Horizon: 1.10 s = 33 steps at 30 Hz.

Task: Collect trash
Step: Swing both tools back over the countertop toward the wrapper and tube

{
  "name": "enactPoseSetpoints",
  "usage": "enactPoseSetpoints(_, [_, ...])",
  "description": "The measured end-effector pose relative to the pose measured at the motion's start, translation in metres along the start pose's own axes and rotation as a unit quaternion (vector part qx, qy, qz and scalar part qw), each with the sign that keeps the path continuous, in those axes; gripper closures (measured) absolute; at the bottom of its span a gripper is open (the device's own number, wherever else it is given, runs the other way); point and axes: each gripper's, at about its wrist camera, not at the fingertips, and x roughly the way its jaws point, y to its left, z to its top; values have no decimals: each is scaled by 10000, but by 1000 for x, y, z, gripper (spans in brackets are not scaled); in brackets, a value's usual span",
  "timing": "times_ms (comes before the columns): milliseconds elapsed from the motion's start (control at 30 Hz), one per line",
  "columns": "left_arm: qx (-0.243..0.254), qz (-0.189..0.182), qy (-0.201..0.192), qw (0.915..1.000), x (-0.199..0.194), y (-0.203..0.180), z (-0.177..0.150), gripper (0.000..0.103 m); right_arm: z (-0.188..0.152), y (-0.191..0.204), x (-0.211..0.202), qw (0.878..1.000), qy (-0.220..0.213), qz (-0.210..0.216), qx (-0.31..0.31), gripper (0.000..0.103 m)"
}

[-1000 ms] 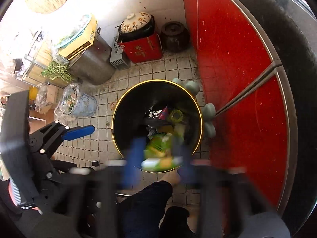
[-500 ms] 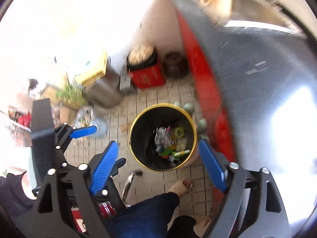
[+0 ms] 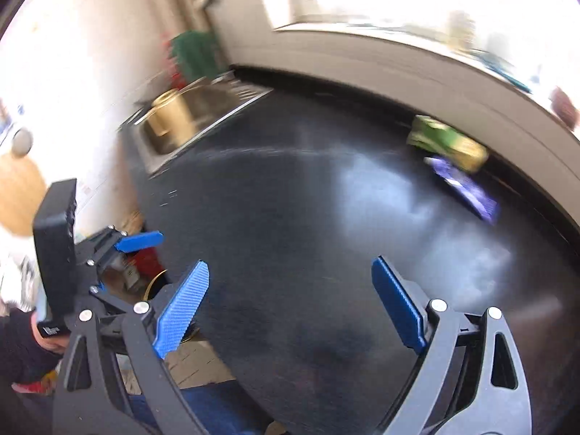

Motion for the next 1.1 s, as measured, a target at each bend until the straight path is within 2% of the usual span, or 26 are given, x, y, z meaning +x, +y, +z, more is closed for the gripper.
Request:
enactPoseSetpoints(167, [861,-450,-36,9953,17,-59,34,7,-28,-62,-36,9976,-194,-496,451,15])
enactPoseSetpoints(300, [1221,-586,22,9908,29,-87,47,7,-39,-90,-44,9960,-239,-490,701,15])
enactPoseSetpoints(433, [1357,-613,77,9888,41,-91,57,7,-41,-102,-38,9965,-177,-373,733,15])
enactPoseSetpoints(633, [1545,-547,73,9865,71,-90,98,7,-24,-125,-19,9979,-70,-234,592,15])
enactPoseSetpoints(767, [1879,-537,47,9807,106,-95,131,7,-8,-147,5,9986,72,-127,502,15])
enactPoseSetpoints(933, [2471,-532,-63,9675,158,-106,178,7,17,-174,45,9991,299,-31,303,15])
enactPoseSetpoints(1100, [3003,-558,55,9522,216,-104,222,7,39,-198,86,9988,472,7,107,15])
